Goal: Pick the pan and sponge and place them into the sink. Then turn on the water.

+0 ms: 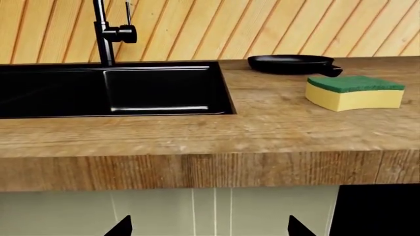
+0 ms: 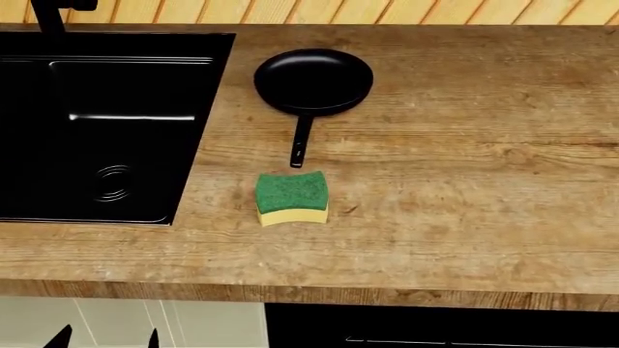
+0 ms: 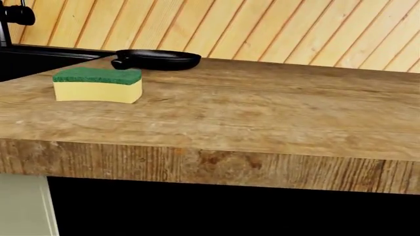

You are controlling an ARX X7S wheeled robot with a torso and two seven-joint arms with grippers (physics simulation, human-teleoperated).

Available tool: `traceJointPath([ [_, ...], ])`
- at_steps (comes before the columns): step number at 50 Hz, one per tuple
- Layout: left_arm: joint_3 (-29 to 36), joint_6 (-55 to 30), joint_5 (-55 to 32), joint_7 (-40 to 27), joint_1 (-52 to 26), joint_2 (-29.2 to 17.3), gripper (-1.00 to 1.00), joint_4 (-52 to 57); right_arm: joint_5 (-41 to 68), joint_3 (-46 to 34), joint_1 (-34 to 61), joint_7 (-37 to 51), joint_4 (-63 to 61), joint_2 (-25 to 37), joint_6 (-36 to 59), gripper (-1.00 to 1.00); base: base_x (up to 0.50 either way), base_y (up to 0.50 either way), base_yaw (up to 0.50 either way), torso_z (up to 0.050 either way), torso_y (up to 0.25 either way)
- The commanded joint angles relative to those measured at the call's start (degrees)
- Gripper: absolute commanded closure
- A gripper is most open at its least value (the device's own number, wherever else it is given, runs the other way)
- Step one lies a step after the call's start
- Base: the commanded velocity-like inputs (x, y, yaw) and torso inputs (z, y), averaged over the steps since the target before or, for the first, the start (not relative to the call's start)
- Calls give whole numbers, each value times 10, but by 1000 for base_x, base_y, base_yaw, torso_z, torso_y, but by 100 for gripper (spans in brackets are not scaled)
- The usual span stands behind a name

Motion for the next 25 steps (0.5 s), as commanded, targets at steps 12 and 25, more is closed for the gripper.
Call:
traceJointPath([
  [12,0,-35,-28,-7,-6,-5,-100,-7,12,-7,2,3,3,5,-4,-100,3,0,0,8,0],
  [25,-10,2,-60,7,11,-11,-100,15,10,-10,-5,19,-42,12,27,-100,0,0,0,0,0],
])
